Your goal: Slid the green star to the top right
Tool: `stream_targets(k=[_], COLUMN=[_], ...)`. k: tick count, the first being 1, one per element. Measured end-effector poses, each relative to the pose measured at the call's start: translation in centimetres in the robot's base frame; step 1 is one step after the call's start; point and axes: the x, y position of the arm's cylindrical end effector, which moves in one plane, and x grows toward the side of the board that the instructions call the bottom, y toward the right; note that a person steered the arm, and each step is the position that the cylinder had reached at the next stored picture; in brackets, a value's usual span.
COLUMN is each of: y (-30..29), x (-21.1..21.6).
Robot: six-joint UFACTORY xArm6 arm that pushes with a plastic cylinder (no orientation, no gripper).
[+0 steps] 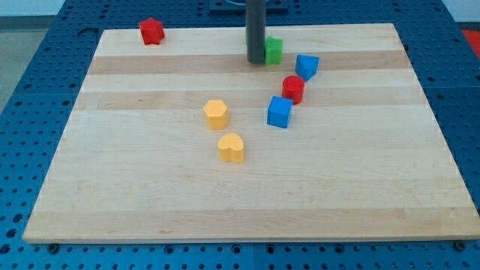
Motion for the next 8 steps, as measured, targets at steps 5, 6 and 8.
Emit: stream_targets(k=[5,6,8], y=[1.9,3.3,8.4], x=[-2.1,-2.1,-2.4])
